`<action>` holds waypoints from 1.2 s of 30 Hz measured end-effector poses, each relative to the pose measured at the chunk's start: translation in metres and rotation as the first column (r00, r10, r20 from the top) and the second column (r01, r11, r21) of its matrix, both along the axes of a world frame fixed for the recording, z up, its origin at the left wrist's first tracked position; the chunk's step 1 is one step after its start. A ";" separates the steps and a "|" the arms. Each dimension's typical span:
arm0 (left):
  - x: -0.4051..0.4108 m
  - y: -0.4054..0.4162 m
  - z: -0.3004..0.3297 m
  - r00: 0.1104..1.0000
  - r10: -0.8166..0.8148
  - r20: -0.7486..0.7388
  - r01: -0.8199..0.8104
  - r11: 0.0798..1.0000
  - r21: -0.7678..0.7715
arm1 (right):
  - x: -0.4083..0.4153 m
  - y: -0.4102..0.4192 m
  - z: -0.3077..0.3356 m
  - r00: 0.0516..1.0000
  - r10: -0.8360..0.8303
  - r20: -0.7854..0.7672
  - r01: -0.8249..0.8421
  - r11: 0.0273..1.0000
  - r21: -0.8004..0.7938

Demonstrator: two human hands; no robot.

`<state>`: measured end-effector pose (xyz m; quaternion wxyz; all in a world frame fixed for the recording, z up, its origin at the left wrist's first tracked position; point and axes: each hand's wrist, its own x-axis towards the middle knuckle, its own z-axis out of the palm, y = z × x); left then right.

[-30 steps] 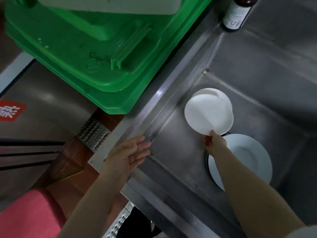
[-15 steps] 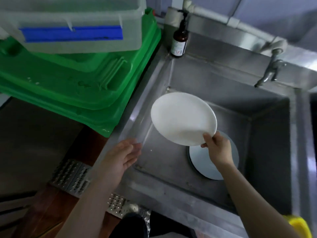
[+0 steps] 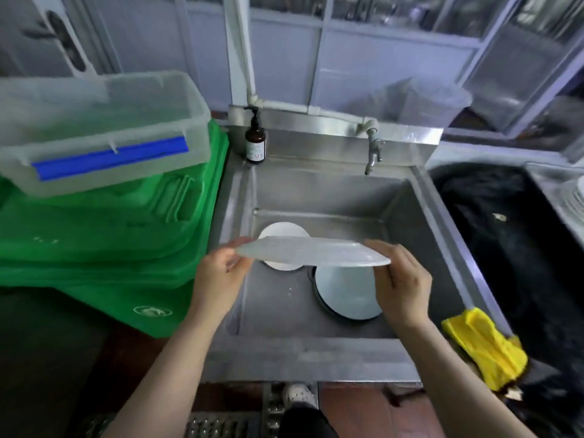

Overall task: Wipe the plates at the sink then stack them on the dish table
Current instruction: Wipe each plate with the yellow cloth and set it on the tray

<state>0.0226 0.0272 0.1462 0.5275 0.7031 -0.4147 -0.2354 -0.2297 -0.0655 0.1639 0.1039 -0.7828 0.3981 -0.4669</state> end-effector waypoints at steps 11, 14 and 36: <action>-0.031 0.004 0.005 0.988 -0.130 0.080 0.126 0.991 0.049 | -0.043 0.036 0.000 0.989 -0.127 0.082 0.130 0.991 -0.032; -0.043 0.001 0.005 0.978 -0.112 0.177 0.111 0.994 0.012 | -0.055 0.035 0.001 0.989 -0.137 0.058 0.135 0.990 0.040; -0.195 -0.049 0.014 0.732 0.017 -0.681 0.223 0.939 0.263 | -0.192 -0.054 -0.044 0.919 -0.059 0.391 -0.321 0.466 0.825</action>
